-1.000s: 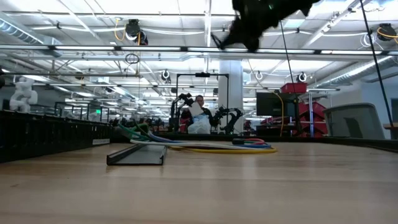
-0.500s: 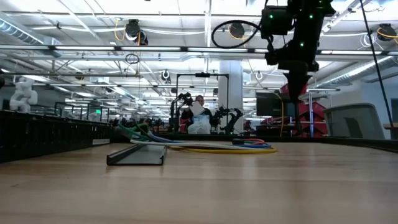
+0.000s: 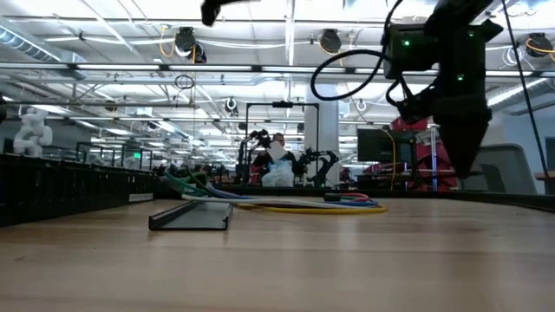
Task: Ziptie cables
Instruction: Wrap the cable wires with a black zip tie
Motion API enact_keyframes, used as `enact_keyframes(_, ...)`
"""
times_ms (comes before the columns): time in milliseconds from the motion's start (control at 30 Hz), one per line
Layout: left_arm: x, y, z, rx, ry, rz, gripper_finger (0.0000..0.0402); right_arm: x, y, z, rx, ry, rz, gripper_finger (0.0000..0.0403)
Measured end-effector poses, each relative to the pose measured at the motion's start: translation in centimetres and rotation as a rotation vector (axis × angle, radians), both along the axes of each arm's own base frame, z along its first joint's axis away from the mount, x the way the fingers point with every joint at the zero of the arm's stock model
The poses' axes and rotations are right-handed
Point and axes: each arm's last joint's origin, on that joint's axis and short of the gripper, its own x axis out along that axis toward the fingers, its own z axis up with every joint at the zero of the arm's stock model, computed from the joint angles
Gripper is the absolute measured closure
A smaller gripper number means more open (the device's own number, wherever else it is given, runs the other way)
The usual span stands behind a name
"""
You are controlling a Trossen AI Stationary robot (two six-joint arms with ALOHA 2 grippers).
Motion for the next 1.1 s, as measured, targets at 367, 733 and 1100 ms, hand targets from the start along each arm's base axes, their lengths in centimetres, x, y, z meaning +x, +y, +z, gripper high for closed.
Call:
enact_keyframes(367,9.5,1.8,-11.8,-0.087,0.332,-0.069,0.023,-0.7,-2.6,3.7,-0.171,-0.32,-0.221,0.0403)
enact_keyframes(733,17.4,3.3,-16.7,0.21,0.504,-0.297,0.023,-4.9,-2.1,8.7,-0.235,-0.612,-0.233,0.0403)
enact_keyframes(1100,24.6,7.1,-18.1,-0.298,0.689,0.121,0.023,-6.6,-1.5,10.3,-0.2,-0.742,-0.21,0.0403)
